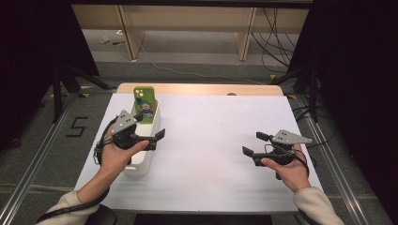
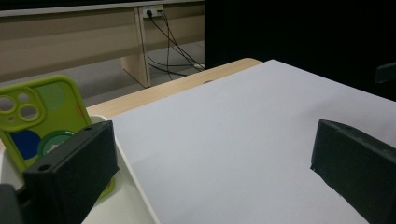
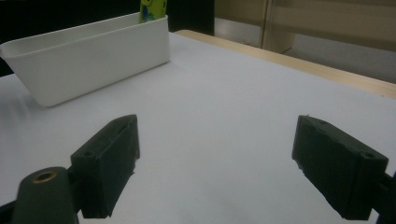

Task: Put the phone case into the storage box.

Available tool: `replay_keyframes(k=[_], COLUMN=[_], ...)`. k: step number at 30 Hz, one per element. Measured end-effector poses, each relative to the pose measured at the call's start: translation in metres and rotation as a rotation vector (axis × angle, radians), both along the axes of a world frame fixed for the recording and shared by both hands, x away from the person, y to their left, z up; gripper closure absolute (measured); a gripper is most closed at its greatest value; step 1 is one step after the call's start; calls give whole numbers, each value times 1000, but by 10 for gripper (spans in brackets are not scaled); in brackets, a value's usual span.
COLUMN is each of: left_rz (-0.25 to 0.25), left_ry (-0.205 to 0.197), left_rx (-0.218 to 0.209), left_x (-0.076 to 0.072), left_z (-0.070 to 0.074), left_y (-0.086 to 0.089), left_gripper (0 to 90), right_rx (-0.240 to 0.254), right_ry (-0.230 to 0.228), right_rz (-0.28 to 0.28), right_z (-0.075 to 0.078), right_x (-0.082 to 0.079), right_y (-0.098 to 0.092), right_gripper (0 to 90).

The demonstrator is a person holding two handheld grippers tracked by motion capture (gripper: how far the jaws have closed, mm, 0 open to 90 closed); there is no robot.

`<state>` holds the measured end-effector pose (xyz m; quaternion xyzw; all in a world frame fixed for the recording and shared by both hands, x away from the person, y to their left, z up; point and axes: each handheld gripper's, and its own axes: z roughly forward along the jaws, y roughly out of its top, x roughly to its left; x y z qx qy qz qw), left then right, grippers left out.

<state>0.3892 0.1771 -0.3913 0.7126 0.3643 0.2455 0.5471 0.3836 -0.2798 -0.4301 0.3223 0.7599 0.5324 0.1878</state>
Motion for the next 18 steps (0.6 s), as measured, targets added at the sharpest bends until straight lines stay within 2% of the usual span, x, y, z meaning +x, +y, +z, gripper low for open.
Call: replay_keyframes(k=[6, 18], left_rz=[-31, -47], left_ry=[3, -6], left_rx=[9, 14], left_x=[-8, -19], left_z=[-4, -9], left_y=[-2, 0], left_gripper=[0, 0], right_rx=[-2, -5], right_ry=[1, 6], right_rz=[-1, 3], right_z=[0, 0], right_x=[0, 0], right_y=[0, 0], right_gripper=[161, 160])
